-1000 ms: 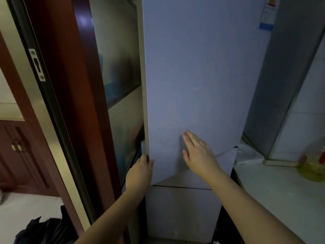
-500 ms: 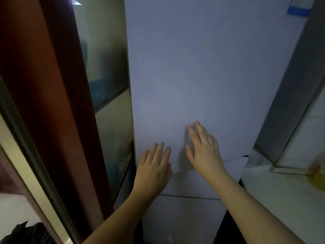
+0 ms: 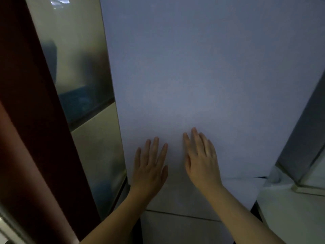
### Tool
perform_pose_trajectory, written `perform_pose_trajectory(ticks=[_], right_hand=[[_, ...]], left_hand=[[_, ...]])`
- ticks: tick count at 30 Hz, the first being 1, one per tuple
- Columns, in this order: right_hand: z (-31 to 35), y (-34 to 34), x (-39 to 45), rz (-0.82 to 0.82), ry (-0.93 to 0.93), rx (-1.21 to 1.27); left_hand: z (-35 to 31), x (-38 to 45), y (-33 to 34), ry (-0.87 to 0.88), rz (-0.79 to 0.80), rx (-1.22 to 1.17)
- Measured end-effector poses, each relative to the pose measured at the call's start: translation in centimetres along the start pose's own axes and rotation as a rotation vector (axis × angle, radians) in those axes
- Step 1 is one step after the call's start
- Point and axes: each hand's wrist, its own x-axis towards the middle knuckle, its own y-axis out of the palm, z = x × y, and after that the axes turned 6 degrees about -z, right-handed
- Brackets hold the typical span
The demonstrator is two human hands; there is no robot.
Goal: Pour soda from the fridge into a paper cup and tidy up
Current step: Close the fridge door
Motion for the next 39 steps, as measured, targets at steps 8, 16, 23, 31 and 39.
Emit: perform_pose_trajectory(ticks=[8, 16, 23, 31, 39], right_hand=[[-0.1, 1.8, 1.3, 0.043, 0.015, 0.021], [-0.8, 3.5, 3.3, 0.206, 0.031, 0.032], [-0.9, 2.9, 3.3, 0.228, 0.03, 0.059], [-0.9, -0.5, 3.3, 0.449, -0.005, 0.093], [-0.1, -3.7, 0.9, 0.511, 0.041, 0.04]], left_hand=[[0.2, 1.9, 1.4, -0.025, 0.024, -0.038], [0.6, 5.7, 1.4, -0.026, 0.194, -0.07], [0.9, 6.1, 1.3, 0.004, 0.238, -0.057], [0.4, 6.0, -1.4, -0.022, 0.251, -0.043], [-0.5, 3.8, -4.3, -0.017, 0.271, -0.062]])
